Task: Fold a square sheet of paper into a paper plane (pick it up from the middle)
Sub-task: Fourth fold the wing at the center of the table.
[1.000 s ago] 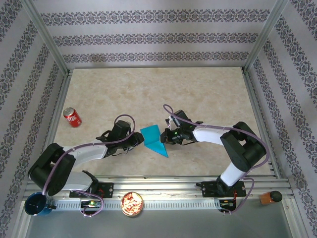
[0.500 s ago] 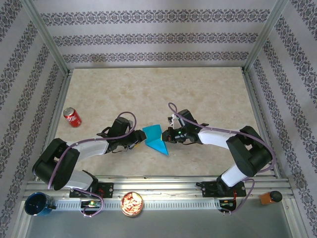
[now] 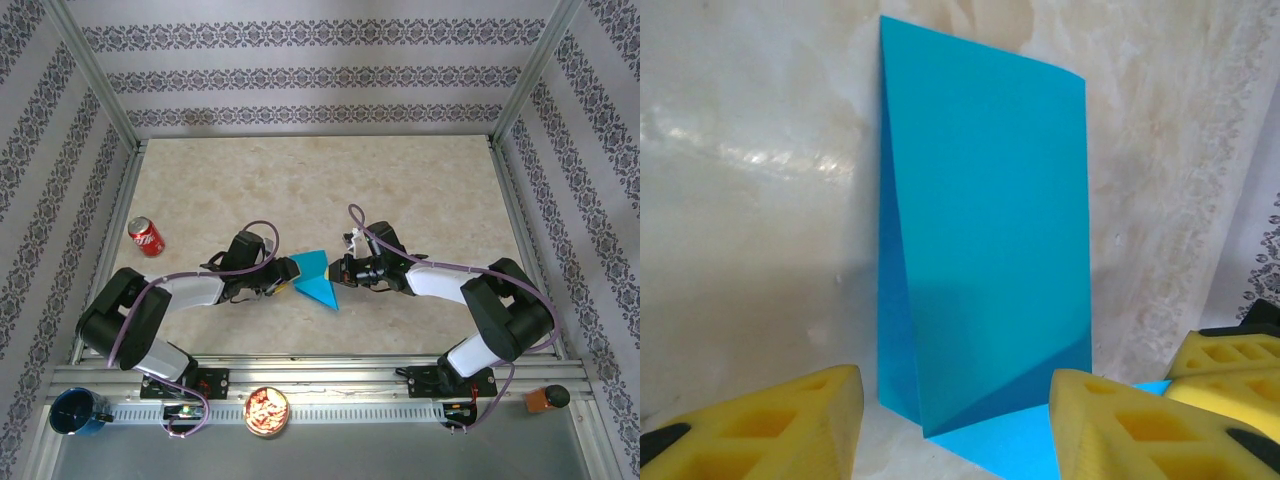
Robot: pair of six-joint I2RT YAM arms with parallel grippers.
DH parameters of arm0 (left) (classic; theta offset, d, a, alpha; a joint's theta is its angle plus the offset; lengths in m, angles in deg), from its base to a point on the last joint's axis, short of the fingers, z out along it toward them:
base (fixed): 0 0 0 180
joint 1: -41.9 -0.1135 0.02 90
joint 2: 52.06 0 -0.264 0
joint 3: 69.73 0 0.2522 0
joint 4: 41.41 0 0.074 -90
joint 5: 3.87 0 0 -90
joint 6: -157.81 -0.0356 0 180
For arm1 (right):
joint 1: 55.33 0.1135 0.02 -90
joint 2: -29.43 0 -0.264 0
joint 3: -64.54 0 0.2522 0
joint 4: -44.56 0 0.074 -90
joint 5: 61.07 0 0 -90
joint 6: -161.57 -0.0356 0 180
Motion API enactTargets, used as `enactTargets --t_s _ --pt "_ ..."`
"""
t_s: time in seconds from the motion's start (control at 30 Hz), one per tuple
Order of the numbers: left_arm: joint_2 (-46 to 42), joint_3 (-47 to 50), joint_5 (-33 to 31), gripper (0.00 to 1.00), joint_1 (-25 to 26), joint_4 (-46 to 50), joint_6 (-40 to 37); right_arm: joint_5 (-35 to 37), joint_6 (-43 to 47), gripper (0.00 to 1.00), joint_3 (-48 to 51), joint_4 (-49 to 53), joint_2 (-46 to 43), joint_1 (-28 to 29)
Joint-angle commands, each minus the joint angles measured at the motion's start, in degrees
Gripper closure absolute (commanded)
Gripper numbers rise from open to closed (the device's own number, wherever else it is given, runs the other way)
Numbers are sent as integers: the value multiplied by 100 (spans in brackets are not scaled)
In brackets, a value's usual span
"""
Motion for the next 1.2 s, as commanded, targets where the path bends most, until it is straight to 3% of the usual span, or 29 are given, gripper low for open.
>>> enactTargets --t_s 0.0,0.53,0.83,1.17 --pt "136 -165 165 48 -74 -335 46 -164 -79 96 110 -276 -24 -66" --pt "796 -227 637 59 -173 -1327 467 -314 -176 96 253 -448 -95 -176" --pt "569 -121 363 57 -233 -968 398 -295 -293 97 368 -659 -193 -239" --pt "751 -118 520 53 -258 -883 476 -481 -431 97 446 -942 -215 -285"
